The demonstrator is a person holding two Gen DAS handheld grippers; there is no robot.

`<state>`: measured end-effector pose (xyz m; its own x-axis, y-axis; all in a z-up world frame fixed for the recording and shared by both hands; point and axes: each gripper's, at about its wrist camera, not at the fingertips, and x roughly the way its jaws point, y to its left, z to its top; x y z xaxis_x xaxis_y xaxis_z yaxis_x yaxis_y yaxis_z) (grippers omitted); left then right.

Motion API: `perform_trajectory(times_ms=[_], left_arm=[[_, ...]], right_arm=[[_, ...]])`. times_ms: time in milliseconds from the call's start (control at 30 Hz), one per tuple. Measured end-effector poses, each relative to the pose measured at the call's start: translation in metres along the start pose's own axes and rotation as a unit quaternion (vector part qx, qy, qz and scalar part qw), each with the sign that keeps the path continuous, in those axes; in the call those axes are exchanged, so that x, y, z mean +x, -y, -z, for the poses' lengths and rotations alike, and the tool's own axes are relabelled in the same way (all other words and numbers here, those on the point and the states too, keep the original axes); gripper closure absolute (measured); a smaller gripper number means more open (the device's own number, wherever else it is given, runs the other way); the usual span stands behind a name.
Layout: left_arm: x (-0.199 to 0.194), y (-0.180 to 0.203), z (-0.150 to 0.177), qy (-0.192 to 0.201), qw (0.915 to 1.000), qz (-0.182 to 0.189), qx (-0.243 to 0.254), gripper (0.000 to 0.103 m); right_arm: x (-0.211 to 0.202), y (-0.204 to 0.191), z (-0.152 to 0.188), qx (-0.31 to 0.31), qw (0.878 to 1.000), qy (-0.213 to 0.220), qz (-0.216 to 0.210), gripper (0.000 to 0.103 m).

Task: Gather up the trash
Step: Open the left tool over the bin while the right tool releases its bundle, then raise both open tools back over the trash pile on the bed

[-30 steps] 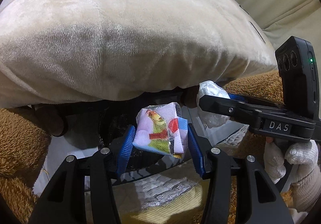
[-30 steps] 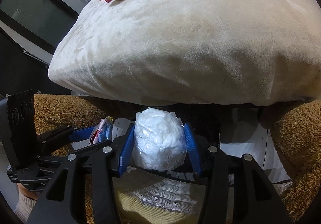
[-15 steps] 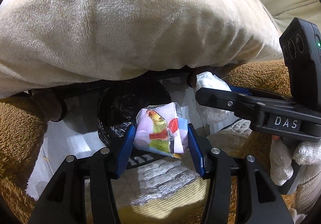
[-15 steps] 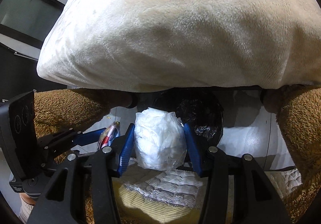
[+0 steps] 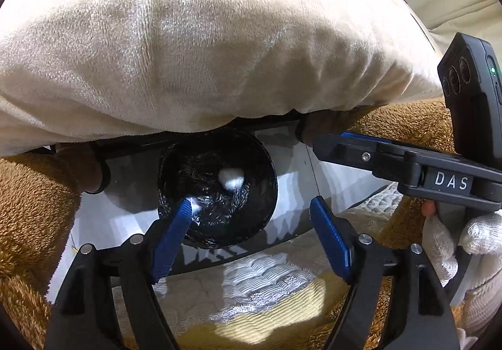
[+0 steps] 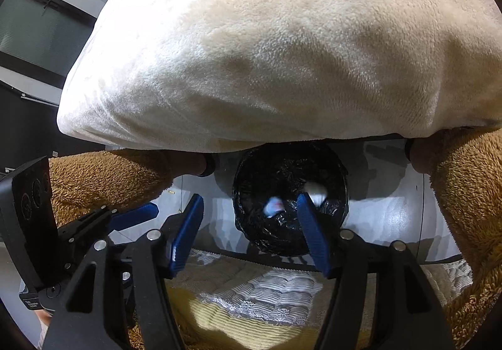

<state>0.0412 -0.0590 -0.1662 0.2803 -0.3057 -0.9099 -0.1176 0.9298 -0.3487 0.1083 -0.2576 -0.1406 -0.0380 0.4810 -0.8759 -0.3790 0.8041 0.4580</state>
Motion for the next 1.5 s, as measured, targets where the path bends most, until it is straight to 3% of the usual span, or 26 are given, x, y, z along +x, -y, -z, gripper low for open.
perform_trajectory(times_ms=[200,400,600,800,1133,1300,1500], left_arm=[[-0.018,0.0,0.002,0.035,0.9993,0.013,0.001,0.027],[-0.044,-0.005,0.002,0.079,0.9963,0.034,-0.004,0.027],[-0.084,-0.011,0.0,0.153,0.9865,0.057,-0.007,0.027],[-0.121,-0.018,-0.015,0.214,0.976,0.041,-0.005,0.027],[-0.178,-0.057,-0.082,0.281,0.9595,-0.022,-0.01,0.027],[-0.188,-0.082,-0.125,0.29,0.9554,-0.055,-0.014,0.027],[-0.183,-0.11,-0.179,0.286,0.9547,-0.081,-0.015,0.027]], right_arm=[[-0.01,0.002,0.001,-0.001,1.0,0.015,-0.021,0.041],[-0.033,-0.003,0.003,-0.021,0.997,0.058,-0.043,0.041],[-0.07,-0.017,0.004,-0.069,0.988,0.129,-0.059,0.041],[-0.101,-0.04,-0.005,-0.137,0.971,0.189,-0.056,0.041],[-0.126,-0.07,-0.08,-0.207,0.949,0.234,-0.04,0.041],[-0.112,-0.078,-0.117,-0.219,0.95,0.221,-0.034,0.04],[-0.084,-0.093,-0.148,-0.242,0.95,0.194,-0.025,0.031]])
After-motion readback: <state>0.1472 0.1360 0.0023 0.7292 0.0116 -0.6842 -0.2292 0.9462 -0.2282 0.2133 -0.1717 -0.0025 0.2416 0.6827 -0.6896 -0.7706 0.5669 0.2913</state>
